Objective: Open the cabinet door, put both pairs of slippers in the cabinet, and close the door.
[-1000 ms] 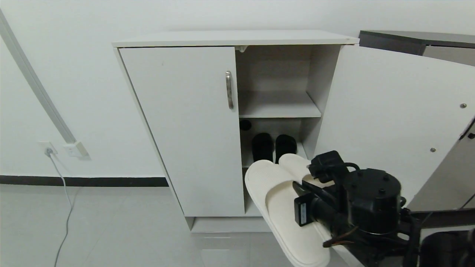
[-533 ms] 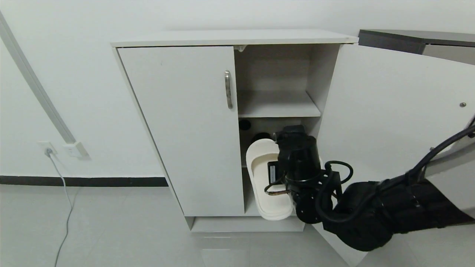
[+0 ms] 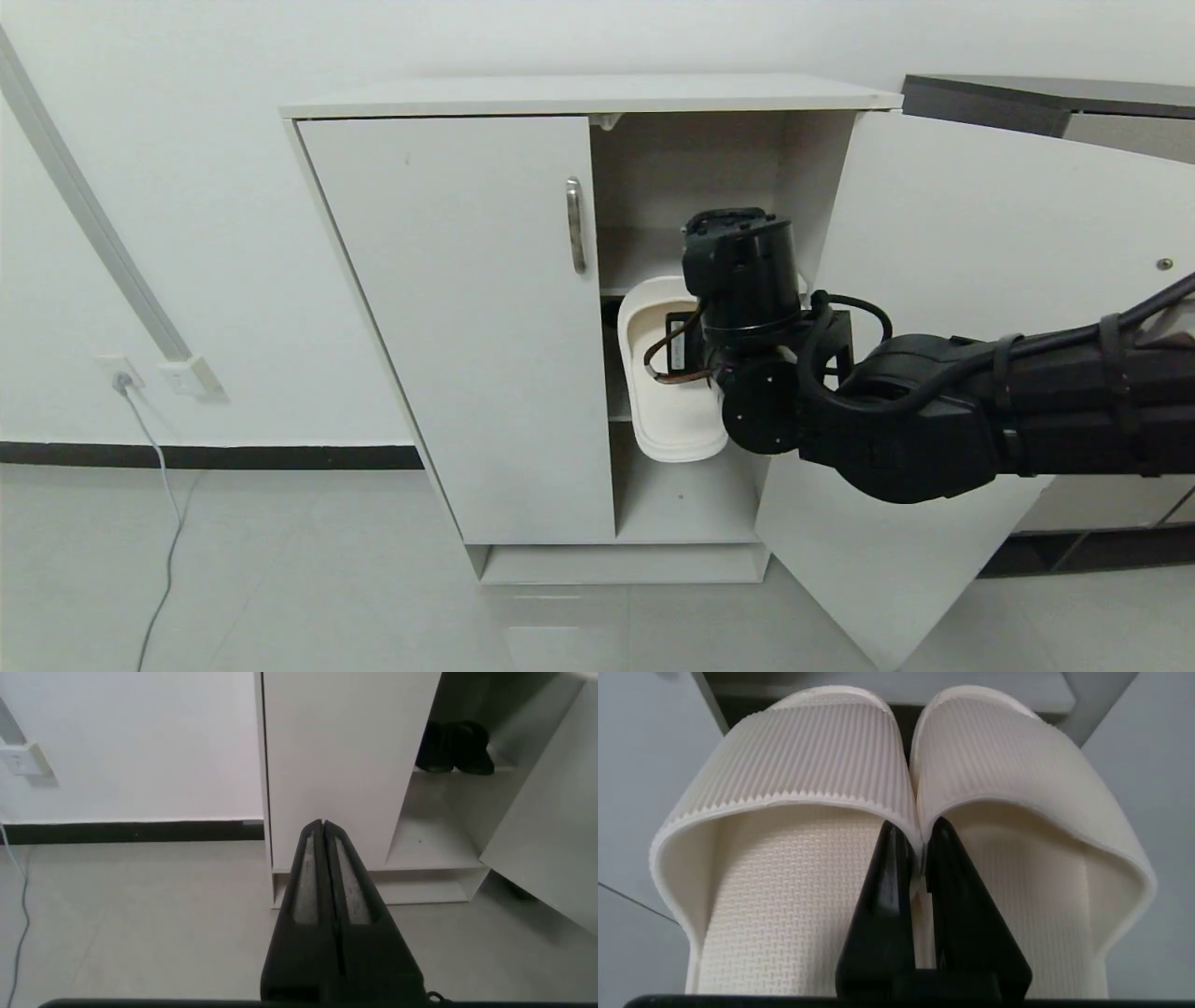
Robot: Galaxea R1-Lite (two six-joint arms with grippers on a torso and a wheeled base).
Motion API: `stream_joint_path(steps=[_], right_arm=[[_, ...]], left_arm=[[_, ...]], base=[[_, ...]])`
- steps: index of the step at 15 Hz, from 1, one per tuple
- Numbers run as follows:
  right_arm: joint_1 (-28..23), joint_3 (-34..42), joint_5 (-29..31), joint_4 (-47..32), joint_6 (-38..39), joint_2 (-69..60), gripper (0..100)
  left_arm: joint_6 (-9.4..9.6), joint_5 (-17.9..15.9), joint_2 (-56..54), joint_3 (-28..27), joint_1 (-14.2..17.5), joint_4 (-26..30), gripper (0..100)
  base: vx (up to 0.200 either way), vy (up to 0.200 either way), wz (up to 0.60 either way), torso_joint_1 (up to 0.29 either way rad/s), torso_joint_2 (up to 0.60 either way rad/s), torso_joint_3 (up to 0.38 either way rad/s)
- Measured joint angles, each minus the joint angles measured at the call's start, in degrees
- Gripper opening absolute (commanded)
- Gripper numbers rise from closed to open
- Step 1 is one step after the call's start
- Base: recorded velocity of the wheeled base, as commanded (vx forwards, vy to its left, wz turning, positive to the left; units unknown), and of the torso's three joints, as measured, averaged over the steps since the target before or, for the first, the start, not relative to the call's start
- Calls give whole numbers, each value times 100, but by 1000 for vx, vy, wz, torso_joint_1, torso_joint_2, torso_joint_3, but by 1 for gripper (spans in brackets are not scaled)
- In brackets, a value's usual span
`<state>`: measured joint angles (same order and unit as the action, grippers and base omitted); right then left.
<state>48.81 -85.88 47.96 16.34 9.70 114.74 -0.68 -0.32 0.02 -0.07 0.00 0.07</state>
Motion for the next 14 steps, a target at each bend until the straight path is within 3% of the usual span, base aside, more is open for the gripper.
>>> stream_joint_path(steps=[4, 14], right_arm=[[5, -48, 0, -11, -13, -29, 0], [5, -55, -6, 0, -57, -96, 0]], left_arm=[[4, -1, 0, 0, 0, 2, 0], [9, -20, 0, -2, 0, 4, 0]], base=[[0, 0, 0, 0, 0, 0], [200, 0, 0, 5, 3, 0]])
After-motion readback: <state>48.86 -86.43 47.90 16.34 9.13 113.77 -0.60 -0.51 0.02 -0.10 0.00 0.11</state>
